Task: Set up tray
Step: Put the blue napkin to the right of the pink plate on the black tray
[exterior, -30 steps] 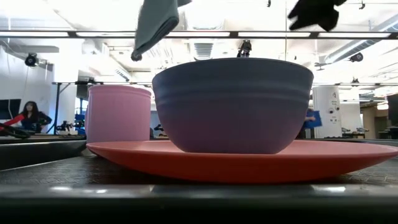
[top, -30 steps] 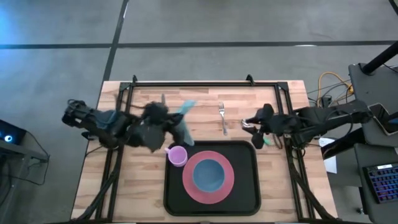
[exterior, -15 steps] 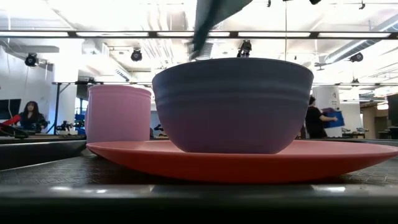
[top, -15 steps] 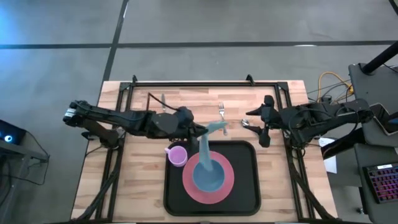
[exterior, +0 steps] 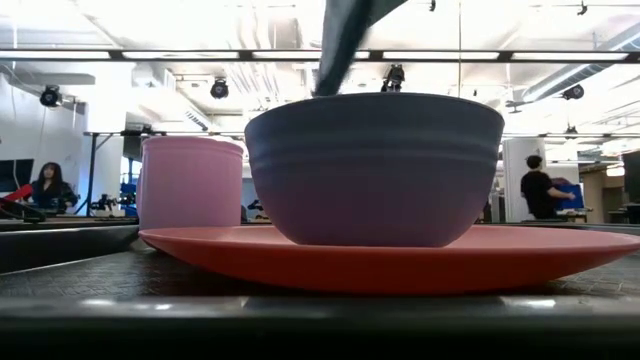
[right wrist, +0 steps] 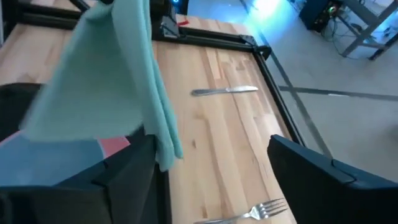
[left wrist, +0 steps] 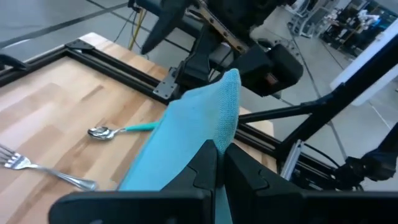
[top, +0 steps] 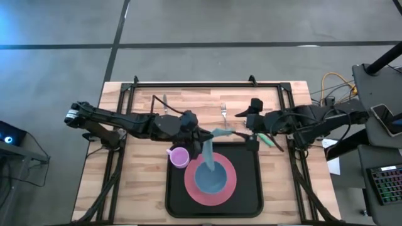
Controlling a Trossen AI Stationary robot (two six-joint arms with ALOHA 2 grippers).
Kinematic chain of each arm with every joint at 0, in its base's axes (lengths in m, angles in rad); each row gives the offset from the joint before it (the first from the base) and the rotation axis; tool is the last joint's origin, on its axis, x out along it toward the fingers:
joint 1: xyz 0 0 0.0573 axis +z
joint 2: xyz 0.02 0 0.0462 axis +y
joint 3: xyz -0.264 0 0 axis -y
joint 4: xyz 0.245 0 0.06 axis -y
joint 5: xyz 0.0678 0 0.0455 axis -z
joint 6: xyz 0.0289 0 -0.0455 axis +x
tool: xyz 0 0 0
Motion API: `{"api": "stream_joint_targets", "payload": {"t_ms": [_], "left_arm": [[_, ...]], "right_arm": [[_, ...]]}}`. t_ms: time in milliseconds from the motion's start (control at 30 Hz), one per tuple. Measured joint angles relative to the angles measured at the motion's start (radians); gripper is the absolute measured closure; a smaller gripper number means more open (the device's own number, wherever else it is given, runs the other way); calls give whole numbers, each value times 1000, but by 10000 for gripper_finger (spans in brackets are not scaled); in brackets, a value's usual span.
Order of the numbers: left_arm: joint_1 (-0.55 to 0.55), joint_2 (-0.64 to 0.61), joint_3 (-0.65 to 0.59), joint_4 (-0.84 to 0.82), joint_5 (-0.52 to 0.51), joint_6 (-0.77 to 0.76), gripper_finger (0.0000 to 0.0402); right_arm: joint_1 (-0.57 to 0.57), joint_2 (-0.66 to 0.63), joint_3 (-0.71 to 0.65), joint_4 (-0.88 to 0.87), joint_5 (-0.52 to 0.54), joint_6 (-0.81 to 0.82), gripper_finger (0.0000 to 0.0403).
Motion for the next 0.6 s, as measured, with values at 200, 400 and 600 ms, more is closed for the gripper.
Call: {"api": "stream_joint_targets", "payload": {"t_ms": [200, 400, 600], "left_arm": [[0, 0, -8, -1, 18, -12, 401], [0, 0, -8, -1, 25, 2, 401], [0, 0, -10, -1, 59, 3, 401]], "right_arm": [[0, 60, 83, -1, -83, -2, 87], [-1, 137, 132, -2, -180, -16, 85], [0, 194, 163, -1, -213, -42, 86]]}}
